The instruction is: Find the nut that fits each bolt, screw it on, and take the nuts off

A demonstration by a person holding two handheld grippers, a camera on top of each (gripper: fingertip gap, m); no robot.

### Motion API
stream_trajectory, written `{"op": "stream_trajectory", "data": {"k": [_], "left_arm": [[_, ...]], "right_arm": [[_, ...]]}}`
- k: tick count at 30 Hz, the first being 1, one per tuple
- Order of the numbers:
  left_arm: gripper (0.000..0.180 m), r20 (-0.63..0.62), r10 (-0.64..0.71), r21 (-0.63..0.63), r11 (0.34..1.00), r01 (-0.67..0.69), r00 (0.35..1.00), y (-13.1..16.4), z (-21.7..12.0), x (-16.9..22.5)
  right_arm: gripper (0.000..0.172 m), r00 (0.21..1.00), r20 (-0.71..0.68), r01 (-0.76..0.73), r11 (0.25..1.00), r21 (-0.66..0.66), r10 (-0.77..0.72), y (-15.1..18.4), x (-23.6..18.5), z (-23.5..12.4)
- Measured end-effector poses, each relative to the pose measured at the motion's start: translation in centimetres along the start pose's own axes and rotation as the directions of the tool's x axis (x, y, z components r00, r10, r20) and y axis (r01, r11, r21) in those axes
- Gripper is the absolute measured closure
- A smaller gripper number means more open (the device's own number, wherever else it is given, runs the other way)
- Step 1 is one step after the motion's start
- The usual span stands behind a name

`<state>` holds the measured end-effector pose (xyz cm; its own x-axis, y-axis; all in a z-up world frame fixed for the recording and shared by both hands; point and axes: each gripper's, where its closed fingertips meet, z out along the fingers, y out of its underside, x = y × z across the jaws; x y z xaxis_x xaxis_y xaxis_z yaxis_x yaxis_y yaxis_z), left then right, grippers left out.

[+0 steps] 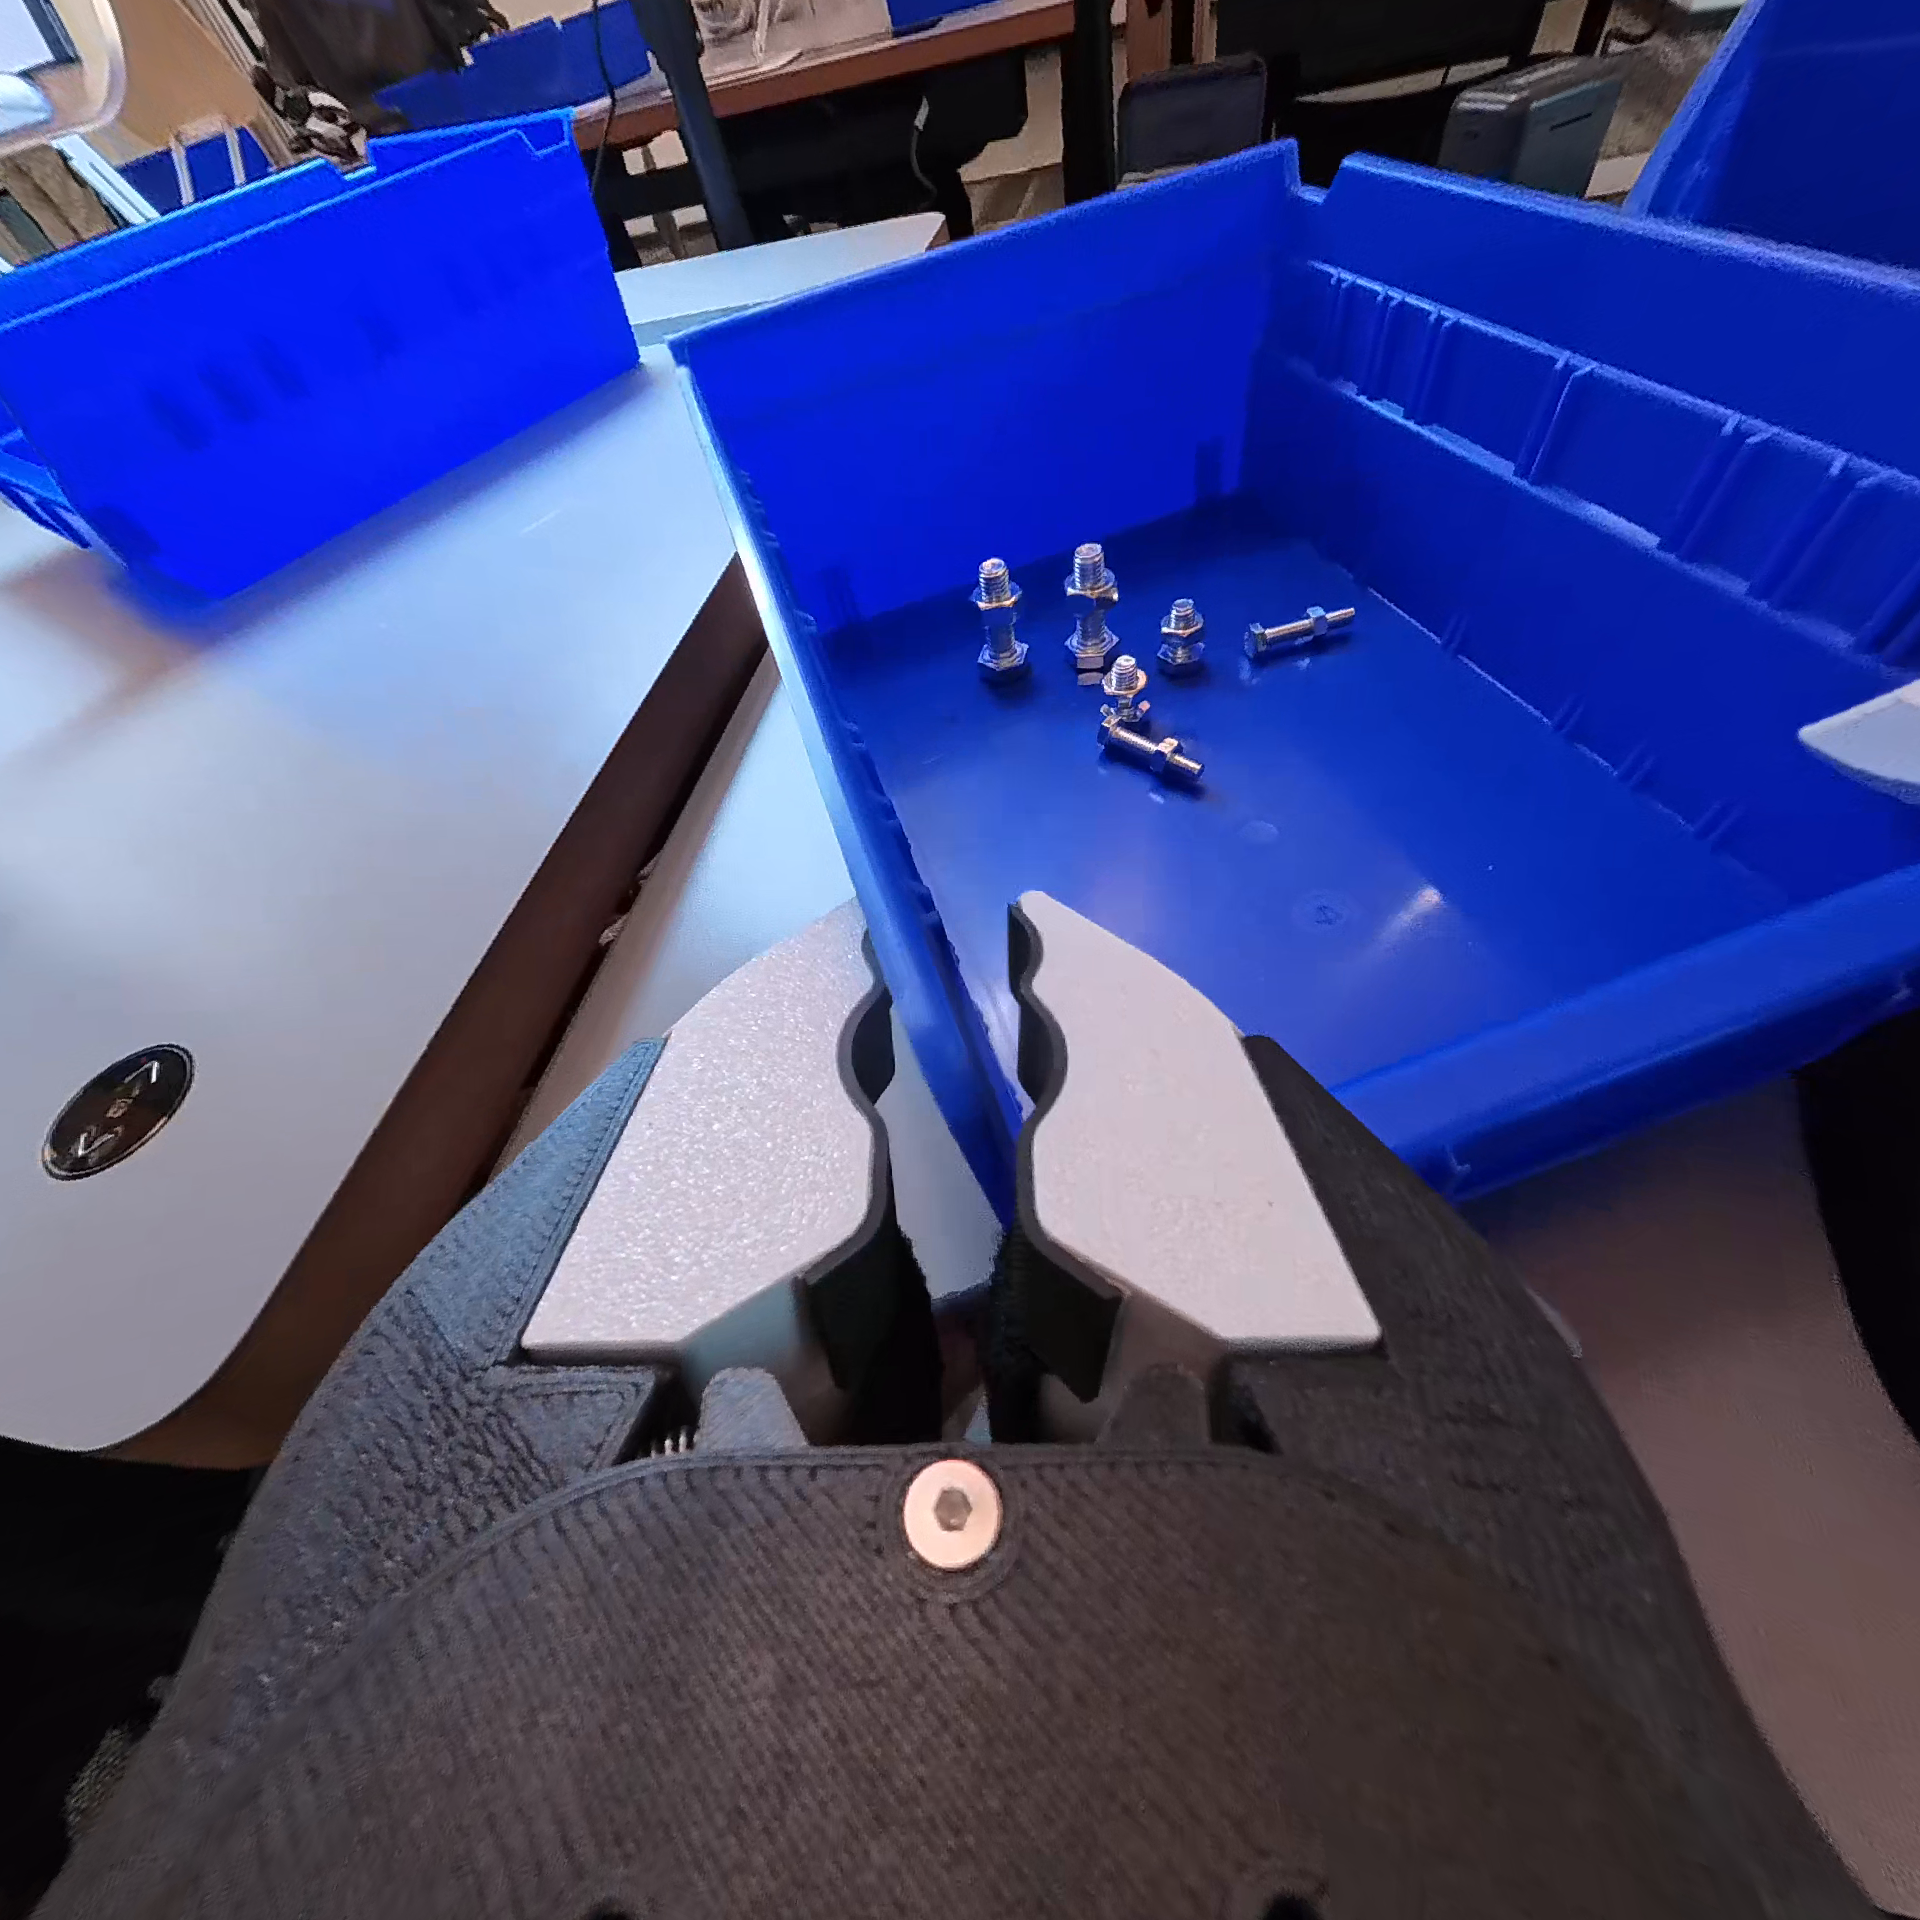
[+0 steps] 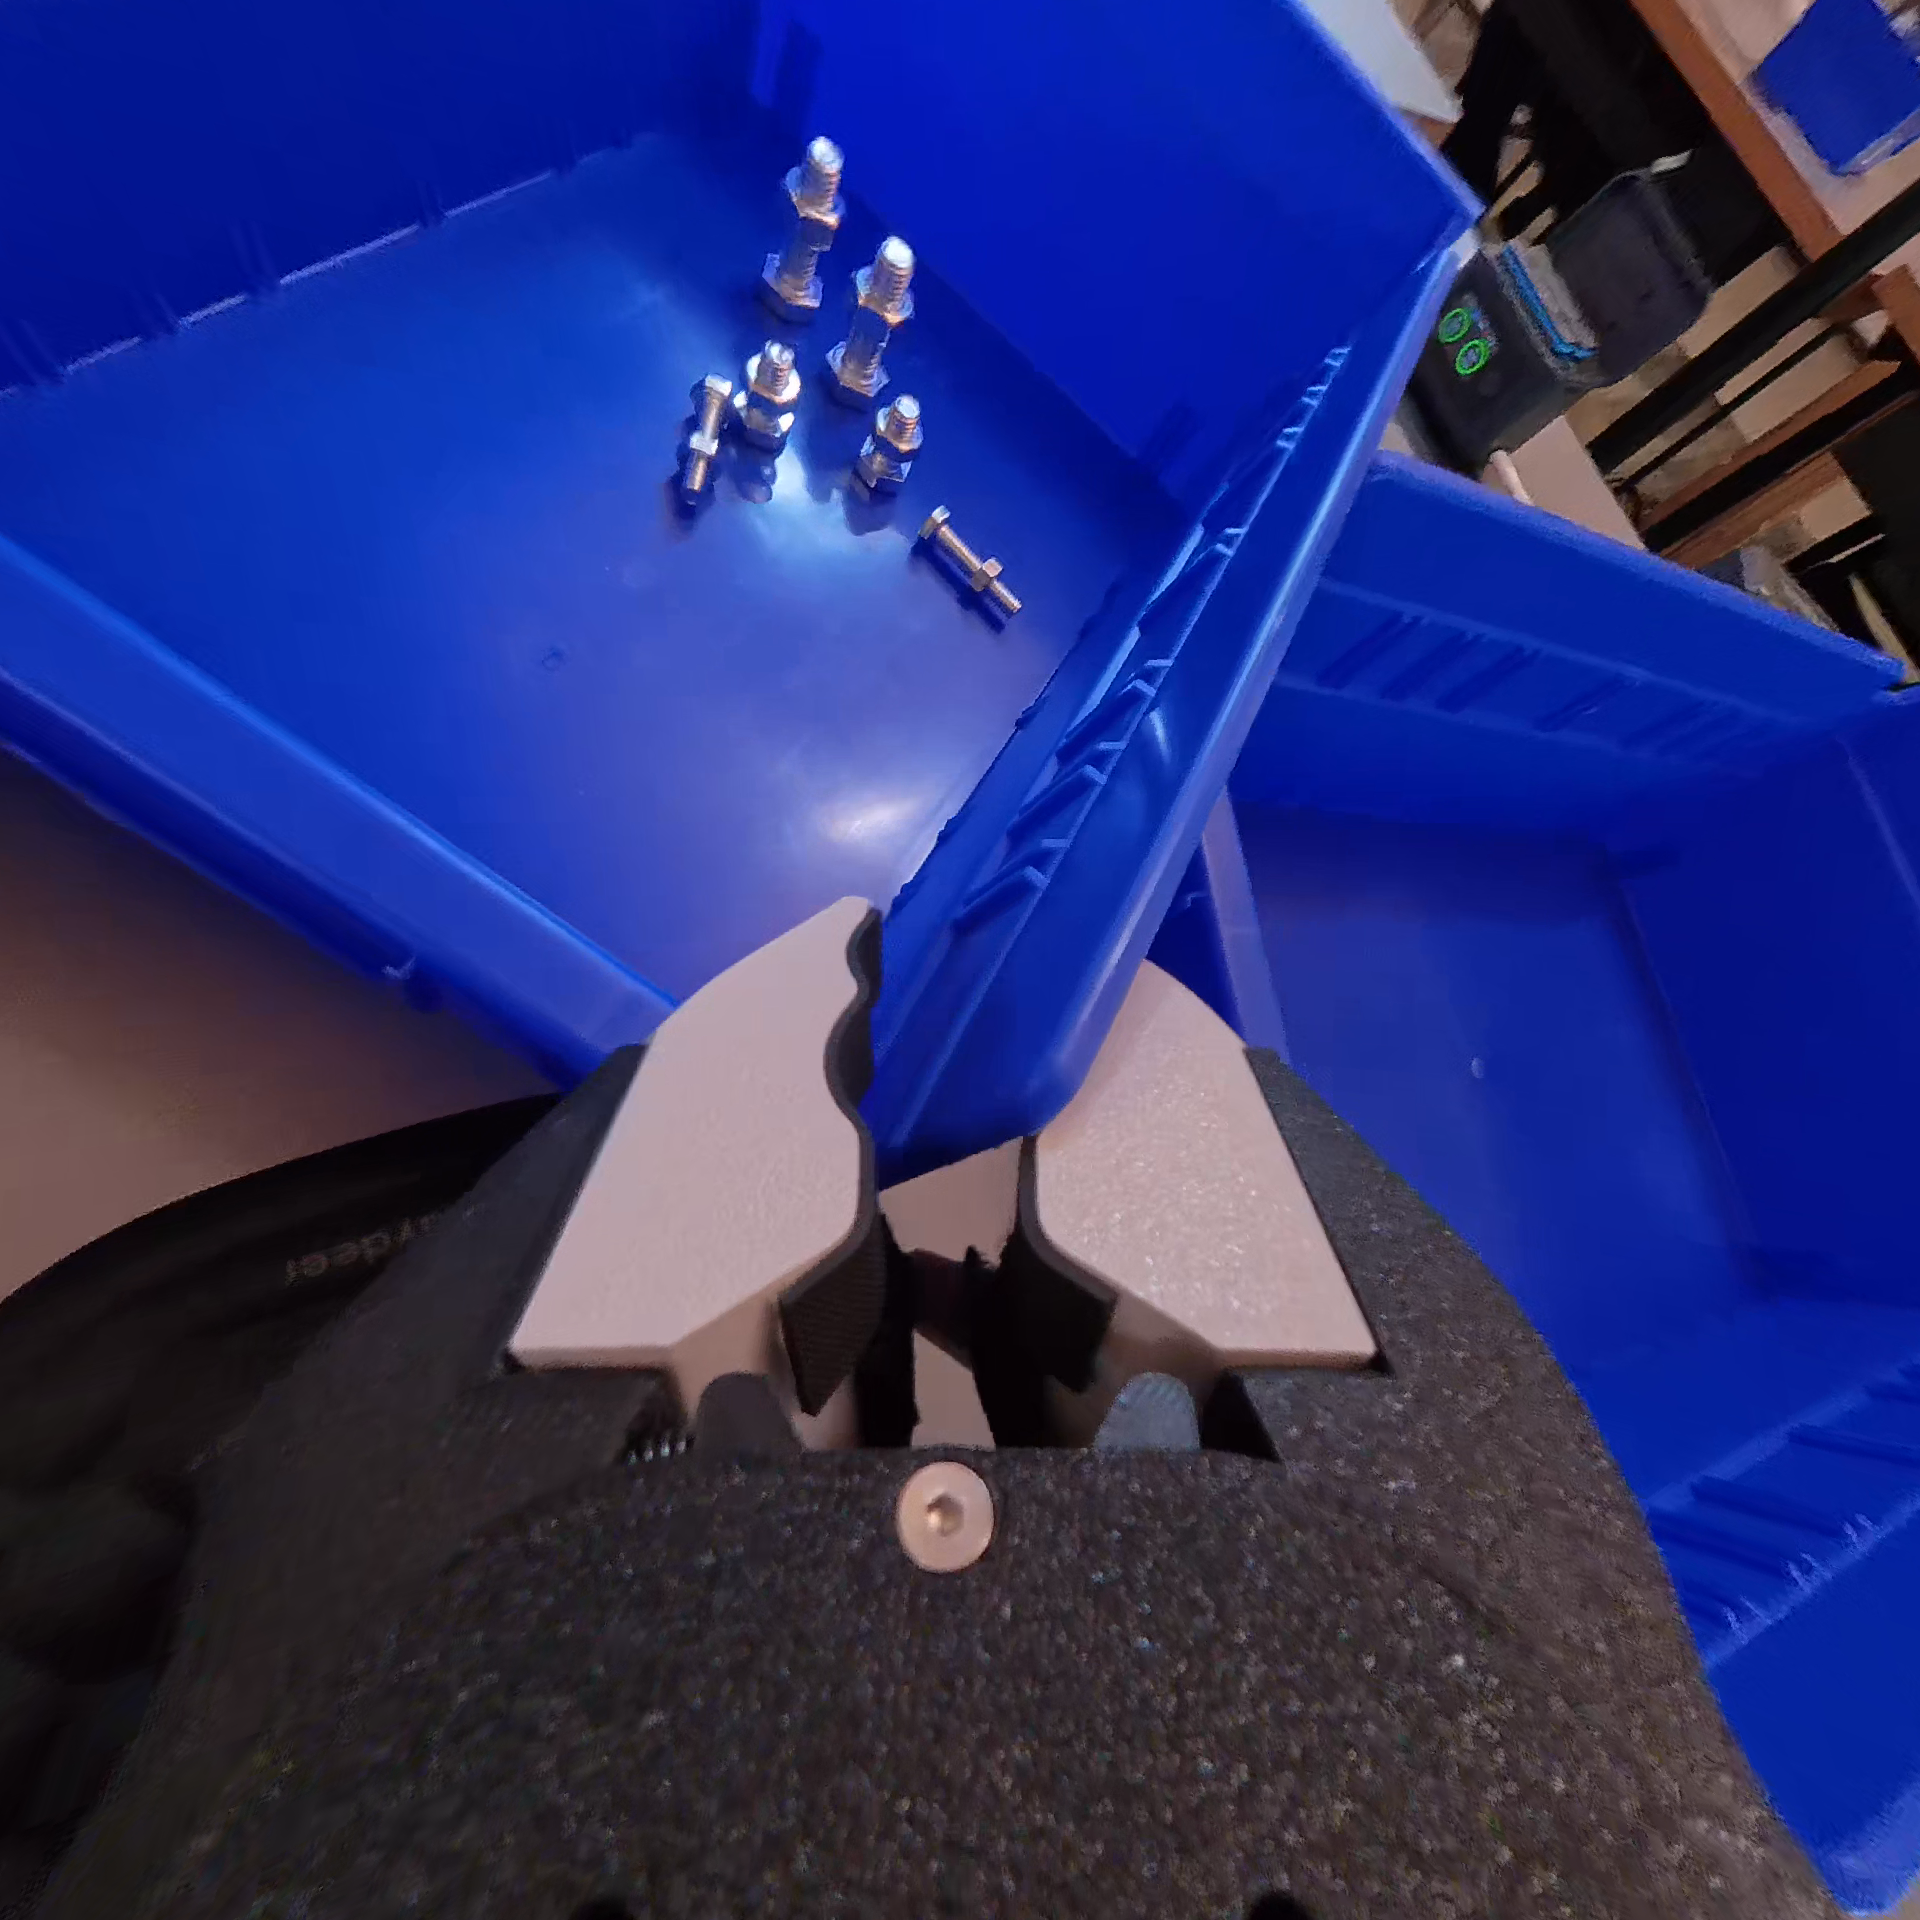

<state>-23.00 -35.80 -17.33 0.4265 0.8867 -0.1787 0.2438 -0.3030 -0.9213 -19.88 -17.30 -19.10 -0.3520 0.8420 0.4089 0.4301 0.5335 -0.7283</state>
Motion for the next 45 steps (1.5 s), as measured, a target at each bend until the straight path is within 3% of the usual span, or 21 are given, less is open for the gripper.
{"op": "stream_trajectory", "data": {"k": [3,6,9,13,15,18,21,27,29,34,35,37,39,41,43,44,45], "left_arm": [[0.156,0.0,0.032,0.005,0.999,-0.032,0.999,0.1,0.0,0.0],[0.126,0.041,0.051,0.071,0.996,-0.053,0.998,-1.1,-0.6,-0.6],[0.098,0.104,0.022,0.139,0.99,-0.037,0.994,-2.6,-2.1,-1.8],[0.081,0.119,-0.039,0.288,0.958,0.003,0.992,-5.6,-4.3,-1.6],[0.08,0.067,-0.068,0.351,0.936,0.041,0.995,-7.2,-5.2,-0.2],[0.08,-0.043,-0.077,0.383,0.919,0.088,0.996,-9.1,-5.8,3.1],[0.08,-0.131,-0.048,0.401,0.911,0.097,0.99,-10.5,-6.1,6.7],[0.08,-0.329,0.043,0.401,0.911,0.098,0.943,-11.6,-6.6,15.3],[0.082,-0.409,0.049,0.367,0.923,0.114,0.911,-11.2,-6.5,18.5],[0.087,-0.517,0.065,0.228,0.972,0.064,0.854,-8.6,-4.0,25.6],[0.089,-0.522,0.058,0.191,0.98,0.051,0.851,-8.1,-3.1,26.6],[0.092,-0.508,0.044,0.125,0.992,0.023,0.86,-7.2,-1.0,27.7],[0.099,-0.492,0.031,0.032,0.999,-0.017,0.87,-6.0,0.8,28.3],[0.115,-0.524,0.017,-0.037,0.998,-0.043,0.852,-5.5,1.7,29.2],[0.158,-0.505,0.023,-0.042,0.998,-0.051,0.863,-5.8,2.3,29.2],[0.161,-0.488,0.056,-0.029,0.996,-0.08,0.871,-6.0,2.6,29.0],[0.162,-0.478,0.086,-0.01,0.995,-0.104,0.874,-6.4,2.7,29.2]], "right_arm": [[0.111,1.0,0.011,-0.015,0.998,0.055,0.014,-1.0,-0.2,-0.6],[0.079,0.99,0.117,-0.086,0.992,0.092,0.075,-1.8,-0.7,-2.4],[0.071,0.974,0.121,-0.211,0.957,0.199,0.19,-2.0,1.8,-5.5],[0.071,0.925,-0.196,-0.253,0.912,0.324,0.326,1.7,10.8,-8.9],[0.072,0.883,-0.321,-0.245,0.92,0.307,0.343,4.5,14.0,-9.2],[0.069,0.873,-0.288,-0.35,0.916,0.193,0.394,7.8,14.2,-7.4],[0.078,0.878,-0.26,-0.376,0.915,0.145,0.402,8.9,13.8,-6.7],[0.147,0.88,-0.273,-0.381,0.921,0.083,0.389,13.1,14.8,-9.4],[0.155,0.859,-0.305,-0.403,0.911,0.09,0.411,15.1,15.9,-11.1],[0.161,0.847,-0.277,-0.45,0.889,0.079,0.453,18.6,17.0,-14.8],[0.153,0.846,-0.258,-0.46,0.883,0.087,0.466,18.8,17.0,-15.2],[0.118,0.832,-0.227,-0.499,0.861,0.094,0.507,19.1,17.0,-15.2],[0.105,0.827,-0.206,-0.52,0.851,0.075,0.523,19.4,16.9,-14.6],[0.113,0.833,-0.19,-0.522,0.852,0.043,0.52,19.7,16.8,-13.7],[0.146,0.843,-0.181,-0.514,0.858,0.004,0.506,20.0,16.6,-13.1],[0.158,0.851,-0.221,-0.491,0.871,-0.011,0.477,20.3,17.1,-13.2],[0.159,0.867,-0.245,-0.453,0.891,-0.028,0.433,20.4,17.3,-13.3]]}}
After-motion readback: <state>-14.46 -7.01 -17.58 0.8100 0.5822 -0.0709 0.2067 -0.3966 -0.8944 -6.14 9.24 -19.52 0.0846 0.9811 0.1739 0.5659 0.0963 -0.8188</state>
